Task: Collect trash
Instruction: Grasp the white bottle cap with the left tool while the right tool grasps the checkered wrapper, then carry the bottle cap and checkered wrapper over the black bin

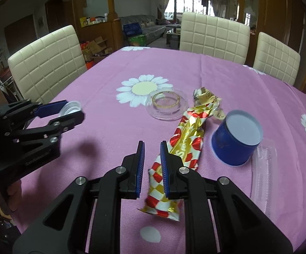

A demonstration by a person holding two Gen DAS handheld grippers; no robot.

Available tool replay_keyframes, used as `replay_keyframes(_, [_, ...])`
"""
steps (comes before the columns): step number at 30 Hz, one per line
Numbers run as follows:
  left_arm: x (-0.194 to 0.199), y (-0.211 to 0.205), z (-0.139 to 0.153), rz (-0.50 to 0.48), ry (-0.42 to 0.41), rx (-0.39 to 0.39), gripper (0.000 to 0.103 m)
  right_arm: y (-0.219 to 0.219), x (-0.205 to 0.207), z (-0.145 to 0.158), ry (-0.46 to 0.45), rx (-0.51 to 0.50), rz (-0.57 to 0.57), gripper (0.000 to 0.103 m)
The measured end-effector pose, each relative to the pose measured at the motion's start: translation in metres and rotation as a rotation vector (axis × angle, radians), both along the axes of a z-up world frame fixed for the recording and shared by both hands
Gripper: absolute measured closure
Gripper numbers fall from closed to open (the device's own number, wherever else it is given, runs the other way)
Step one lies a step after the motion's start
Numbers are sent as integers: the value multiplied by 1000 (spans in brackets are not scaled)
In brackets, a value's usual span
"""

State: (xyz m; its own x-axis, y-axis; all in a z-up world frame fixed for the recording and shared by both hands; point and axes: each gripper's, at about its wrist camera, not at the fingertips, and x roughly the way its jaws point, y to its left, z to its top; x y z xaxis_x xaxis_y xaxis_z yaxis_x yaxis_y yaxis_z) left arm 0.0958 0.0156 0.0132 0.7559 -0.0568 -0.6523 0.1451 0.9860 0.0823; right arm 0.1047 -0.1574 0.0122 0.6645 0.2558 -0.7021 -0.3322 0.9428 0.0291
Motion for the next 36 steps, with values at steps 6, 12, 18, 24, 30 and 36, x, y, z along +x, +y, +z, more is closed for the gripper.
replay_keyframes(6, [-7,10,-2,16,-9,-2,64,-15,13,-11,87,52,-28,81])
replay_keyframes(12, [-6,4,-9,5,-2,4,64,-18,13,-22,29,-10,-142,6])
replay_keyframes(18, [-5,1,-12,2,1,8,64,-15,27,-46,126,-42,-128,15])
replay_keyframes(24, [-6,-1,-17,-2,15,14,64,-12,33,-58,179,-44,-125,53])
replay_keyframes(30, [-14,2,-5,1,-25,15,64,-7,14,-30,106,-25,-100,74])
replay_keyframes(36, [-26,16,12,24,-72,-8,64,18,-3,0,28,-15,0,74])
